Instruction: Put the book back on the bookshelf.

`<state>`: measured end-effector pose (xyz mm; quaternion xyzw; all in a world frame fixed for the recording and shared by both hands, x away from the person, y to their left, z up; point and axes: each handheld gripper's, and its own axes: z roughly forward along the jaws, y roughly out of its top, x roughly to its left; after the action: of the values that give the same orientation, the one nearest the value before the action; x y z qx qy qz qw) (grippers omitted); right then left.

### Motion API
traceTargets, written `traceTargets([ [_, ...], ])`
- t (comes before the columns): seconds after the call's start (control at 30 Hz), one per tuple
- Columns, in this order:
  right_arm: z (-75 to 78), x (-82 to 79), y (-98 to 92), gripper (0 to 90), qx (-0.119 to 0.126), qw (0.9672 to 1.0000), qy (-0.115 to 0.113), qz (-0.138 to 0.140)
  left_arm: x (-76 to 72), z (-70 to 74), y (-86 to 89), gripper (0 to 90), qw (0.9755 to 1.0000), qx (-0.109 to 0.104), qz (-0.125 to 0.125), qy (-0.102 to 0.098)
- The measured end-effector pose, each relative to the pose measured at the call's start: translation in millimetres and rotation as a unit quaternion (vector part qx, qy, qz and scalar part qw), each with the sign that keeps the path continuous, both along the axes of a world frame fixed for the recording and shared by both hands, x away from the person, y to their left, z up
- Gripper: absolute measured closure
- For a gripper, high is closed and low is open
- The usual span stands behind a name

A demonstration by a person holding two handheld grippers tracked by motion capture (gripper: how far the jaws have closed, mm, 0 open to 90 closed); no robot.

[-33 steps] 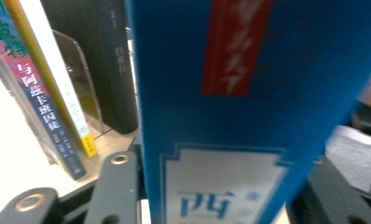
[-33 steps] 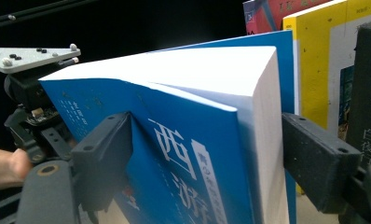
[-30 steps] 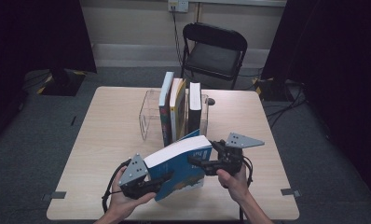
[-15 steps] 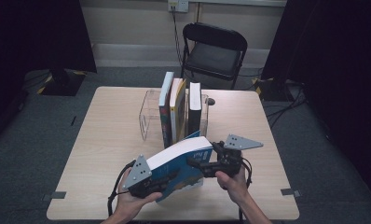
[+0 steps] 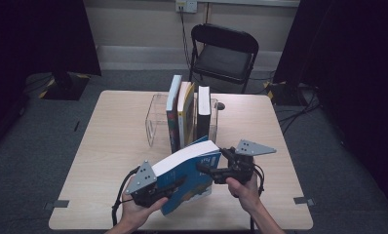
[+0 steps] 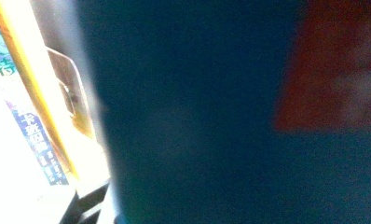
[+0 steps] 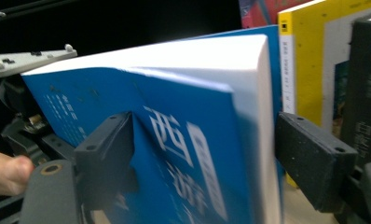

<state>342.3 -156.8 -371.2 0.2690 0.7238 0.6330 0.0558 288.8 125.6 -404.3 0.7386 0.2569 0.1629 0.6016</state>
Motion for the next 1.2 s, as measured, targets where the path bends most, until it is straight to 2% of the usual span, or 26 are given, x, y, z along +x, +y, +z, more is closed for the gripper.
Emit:
traceTargets([
  [0.03, -0.6, -0.3, -2.0, 21.0, -0.002, 1.0000, 0.002, -0.001, 0.2, 0.9, 2.6, 61.2, 1.0000, 0.004, 0.003, 0.003],
  [0.07, -1.6, -0.6, -4.2, 20.8, -0.002, 1.0000, 0.004, -0.002, 1.0, 1.3, 4.9, 61.3, 0.9999, -0.003, 0.006, 0.011],
  [0.17, -5.4, -2.5, -12.6, 20.4, -0.004, 0.9999, 0.009, -0.012, 5.9, 4.0, 14.7, 61.4, 0.9995, -0.005, 0.015, 0.026],
  [0.33, -14.4, -3.2, -26.7, 19.9, -0.011, 0.9992, 0.022, -0.031, 6.8, 8.6, 35.9, 61.4, 0.9988, 0.002, 0.035, 0.033],
  [0.5, -27.1, -2.7, -36.0, 19.9, -0.024, 0.9979, 0.040, -0.044, 5.9, 8.0, 61.9, 61.5, 0.9965, -0.012, 0.058, 0.059],
  [0.63, -36.6, -2.5, -37.5, 19.8, -0.042, 0.9965, 0.051, -0.052, 7.7, 12.1, 75.8, 61.5, 0.9941, -0.013, 0.084, 0.067],
  [0.7, -41.5, -2.7, -37.4, 19.9, -0.056, 0.9954, 0.051, -0.058, 9.6, 13.2, 81.0, 61.6, 0.9931, -0.009, 0.098, 0.064],
  [0.77, -46.0, -1.9, -38.6, 19.8, -0.070, 0.9936, 0.048, -0.074, 12.3, 12.8, 87.2, 61.6, 0.9914, -0.015, 0.110, 0.070],
  [0.83, -49.9, 0.5, -40.9, 19.8, -0.078, 0.9921, 0.054, -0.082, 14.3, 13.3, 93.2, 61.7, 0.9891, -0.023, 0.124, 0.077],
  [0.97, -59.3, 4.7, -43.1, 19.8, -0.102, 0.9884, 0.066, -0.091, 17.5, 16.4, 99.5, 61.7, 0.9862, -0.019, 0.148, 0.071],
  [1.07, -69.2, 6.7, -42.1, 19.6, -0.128, 0.9845, 0.077, -0.092, 20.3, 21.4, 104.9, 61.7, 0.9837, -0.021, 0.162, 0.075],
  [1.17, -78.9, 7.6, -40.3, 19.0, -0.151, 0.9804, 0.084, -0.094, 20.6, 25.9, 109.2, 61.8, 0.9817, -0.018, 0.178, 0.066],
  [1.2, -82.4, 8.5, -39.0, 18.8, -0.164, 0.9781, 0.086, -0.095, 21.9, 27.9, 110.1, 61.8, 0.9812, -0.016, 0.181, 0.066],
])
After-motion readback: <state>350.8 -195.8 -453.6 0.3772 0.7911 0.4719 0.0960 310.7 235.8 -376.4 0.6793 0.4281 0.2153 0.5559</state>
